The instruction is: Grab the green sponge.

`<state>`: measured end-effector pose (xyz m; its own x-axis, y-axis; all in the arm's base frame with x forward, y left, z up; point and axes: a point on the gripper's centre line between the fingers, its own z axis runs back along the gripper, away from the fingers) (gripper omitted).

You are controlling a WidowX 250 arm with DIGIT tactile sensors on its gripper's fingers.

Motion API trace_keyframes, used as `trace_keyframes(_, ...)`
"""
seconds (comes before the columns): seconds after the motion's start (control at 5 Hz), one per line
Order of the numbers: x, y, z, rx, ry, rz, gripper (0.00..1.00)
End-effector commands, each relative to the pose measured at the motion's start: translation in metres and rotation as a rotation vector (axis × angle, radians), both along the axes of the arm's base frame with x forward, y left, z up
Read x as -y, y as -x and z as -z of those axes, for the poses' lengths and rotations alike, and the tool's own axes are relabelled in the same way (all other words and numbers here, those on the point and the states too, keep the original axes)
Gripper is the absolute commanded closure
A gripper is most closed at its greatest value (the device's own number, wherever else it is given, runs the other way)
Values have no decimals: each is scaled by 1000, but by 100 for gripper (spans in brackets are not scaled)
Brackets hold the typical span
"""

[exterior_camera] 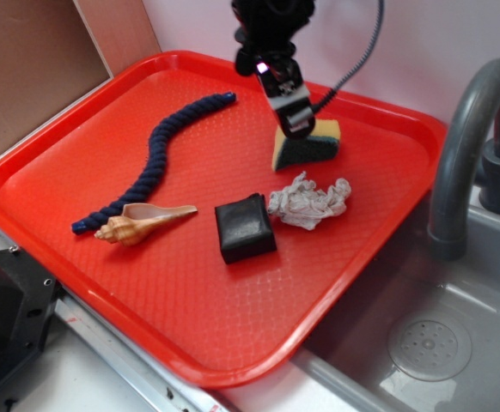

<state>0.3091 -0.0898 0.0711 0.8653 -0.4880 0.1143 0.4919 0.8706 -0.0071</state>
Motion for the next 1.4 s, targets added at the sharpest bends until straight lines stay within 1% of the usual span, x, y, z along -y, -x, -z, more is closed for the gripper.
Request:
trace_keyframes(0.0,24,-9,20,-38,-12,76,0)
trace_keyframes(0.2,26,-5,35,-77,-6,90,0)
trace_keyframes(0.4,22,-2,41,-101,-28,41,100)
trace_keyframes(0.6,21,-2,37,-101,-38,26,100)
trace_keyframes(0.8,10,0,8,-144,-43,-89,100)
trace_keyframes(1.0,-4,11,-41,-126,-8,-322,100)
trace_keyframes(1.2,-15,32,-78,-110,-8,-429,100)
